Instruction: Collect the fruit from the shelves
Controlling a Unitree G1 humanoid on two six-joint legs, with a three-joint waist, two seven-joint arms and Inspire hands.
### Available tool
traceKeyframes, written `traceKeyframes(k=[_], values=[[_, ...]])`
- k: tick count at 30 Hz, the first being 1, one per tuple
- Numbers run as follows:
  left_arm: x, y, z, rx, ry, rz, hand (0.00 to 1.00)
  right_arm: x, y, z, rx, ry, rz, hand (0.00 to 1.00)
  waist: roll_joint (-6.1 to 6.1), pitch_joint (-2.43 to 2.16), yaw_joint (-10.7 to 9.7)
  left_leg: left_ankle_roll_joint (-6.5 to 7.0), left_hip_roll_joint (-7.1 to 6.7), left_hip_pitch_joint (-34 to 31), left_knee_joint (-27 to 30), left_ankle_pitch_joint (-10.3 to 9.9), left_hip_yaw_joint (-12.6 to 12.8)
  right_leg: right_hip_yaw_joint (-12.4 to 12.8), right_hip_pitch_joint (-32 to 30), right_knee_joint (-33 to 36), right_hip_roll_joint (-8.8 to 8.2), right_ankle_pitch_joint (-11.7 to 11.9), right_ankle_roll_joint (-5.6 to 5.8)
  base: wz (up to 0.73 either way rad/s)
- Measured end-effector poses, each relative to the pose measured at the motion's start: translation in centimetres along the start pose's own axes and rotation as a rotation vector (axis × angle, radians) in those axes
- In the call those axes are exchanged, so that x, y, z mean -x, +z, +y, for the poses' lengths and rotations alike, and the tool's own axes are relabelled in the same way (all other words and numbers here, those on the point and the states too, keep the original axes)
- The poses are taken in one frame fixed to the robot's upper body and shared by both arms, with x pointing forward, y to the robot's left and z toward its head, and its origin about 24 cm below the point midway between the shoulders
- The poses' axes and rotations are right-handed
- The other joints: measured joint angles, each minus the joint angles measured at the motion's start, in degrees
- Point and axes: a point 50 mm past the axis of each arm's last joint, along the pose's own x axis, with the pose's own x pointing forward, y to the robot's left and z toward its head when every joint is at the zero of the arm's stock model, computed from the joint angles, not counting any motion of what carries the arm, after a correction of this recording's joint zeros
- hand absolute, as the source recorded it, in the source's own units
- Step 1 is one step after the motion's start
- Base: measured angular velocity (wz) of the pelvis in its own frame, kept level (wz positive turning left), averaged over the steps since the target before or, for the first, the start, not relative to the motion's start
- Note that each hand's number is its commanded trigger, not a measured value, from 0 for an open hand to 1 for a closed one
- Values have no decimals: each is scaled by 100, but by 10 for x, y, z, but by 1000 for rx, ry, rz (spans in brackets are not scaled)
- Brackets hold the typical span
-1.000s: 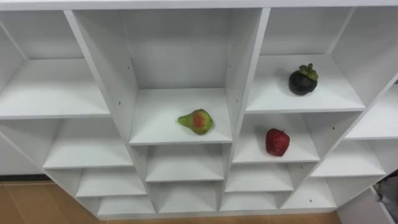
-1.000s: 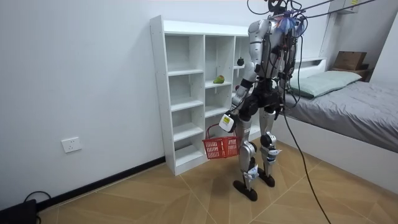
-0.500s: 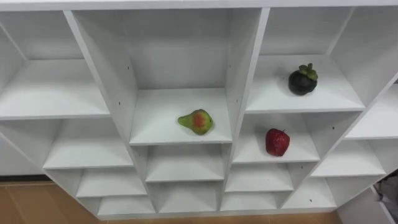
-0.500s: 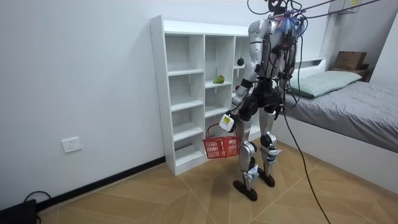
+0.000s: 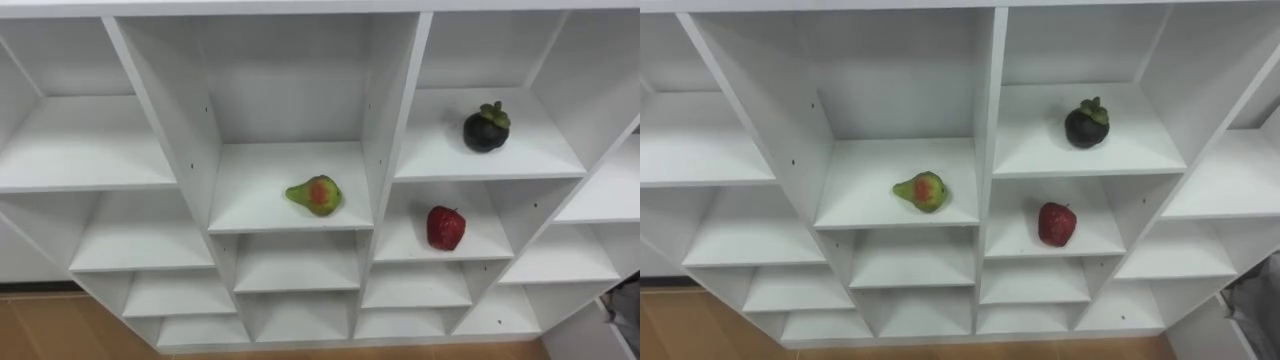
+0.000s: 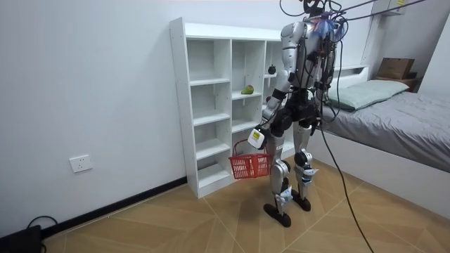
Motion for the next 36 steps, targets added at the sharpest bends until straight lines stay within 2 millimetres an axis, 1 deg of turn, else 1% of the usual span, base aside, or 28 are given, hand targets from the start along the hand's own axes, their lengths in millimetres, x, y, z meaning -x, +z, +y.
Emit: traceKeyframes(k=[10, 13, 18, 21, 24, 26, 27, 28, 31, 32, 33, 35, 36], values=[[0, 2, 0, 0, 6, -6, 100, 0, 2, 0, 21, -7, -17, 0, 1, 4, 0, 0, 1, 48, 0, 0, 25, 27, -5, -13, -2, 0, -1, 0], [-1, 3, -1, 1, 6, -11, 100, 0, 7, 1, 51, -7, -47, 0, 2, 3, -1, 0, 2, 47, -2, 0, 25, 28, -11, -9, -2, 0, -1, 0], [-1, 6, -1, 12, 3, -27, 100, 0, 9, 1, 61, -8, -57, 0, -1, 4, -7, 0, 2, 55, -1, 0, 31, 36, -9, 7, -1, 1, 0, 0], [-1, 8, -2, 4, 0, -41, 100, 0, 13, 2, 86, -10, -83, 0, -21, 3, -8, 0, 2, 53, 1, 0, 35, 39, -19, 55, -1, 1, -1, 0], [-1, 10, -2, 2, 2, -57, 100, 2, 24, 3, 121, -18, -153, 0, -50, -2, -6, 0, 4, 50, 3, 1, 59, 62, -52, 72, -4, 0, -2, -5], [-1, 12, -2, -2, 14, -65, 100, 4, 38, 5, 154, -31, -234, 0, -51, 2, -14, 1, 3, 55, 11, 1, 79, 96, -64, 75, -6, 0, -2, -7], [-1, 13, -2, -3, 15, -69, 100, 5, 41, 6, 160, -36, -251, 0, -53, 2, -20, 1, 4, 55, 13, 1, 90, 107, -70, 78, -5, 0, -2, -8], [-1, 15, -3, -7, 14, -82, 100, 8, 48, 7, 195, -45, -304, 0, -59, 2, -8, 1, 5, 46, 12, 1, 116, 134, -99, 93, -2, 0, -1, -9], [0, 17, -4, -18, 7, -106, 100, 24, 69, 11, 252, -57, -477, 0, -38, 5, -12, 1, 9, 17, 7, 0, 135, 173, -150, 96, 5, 4, 1, -5], [0, 18, -4, -19, 7, -117, 100, 31, 78, 12, 257, -65, -540, 0, -41, 5, -32, 1, 10, 17, -5, 0, 139, 175, -157, 100, 7, 5, 0, 0], [0, 19, -4, -19, 7, -122, 100, 34, 82, 13, 260, -69, -568, 0, -38, 4, -26, 1, 10, 17, -7, 0, 142, 182, -156, 102, 10, 5, 0, 0], [0, 20, -4, -19, 6, -137, 100, 51, 99, 16, 265, -78, -694, 0, -24, 7, -30, 1, 8, 13, -10, 0, 150, 184, -162, 96, 10, 6, 1, 0], [0, 21, -4, -19, 4, -143, 100, 55, 102, 17, 263, -79, -722, 0, -23, 5, -33, 1, 9, 10, -14, 0, 158, 191, -173, 97, 11, 6, 1, 0]])
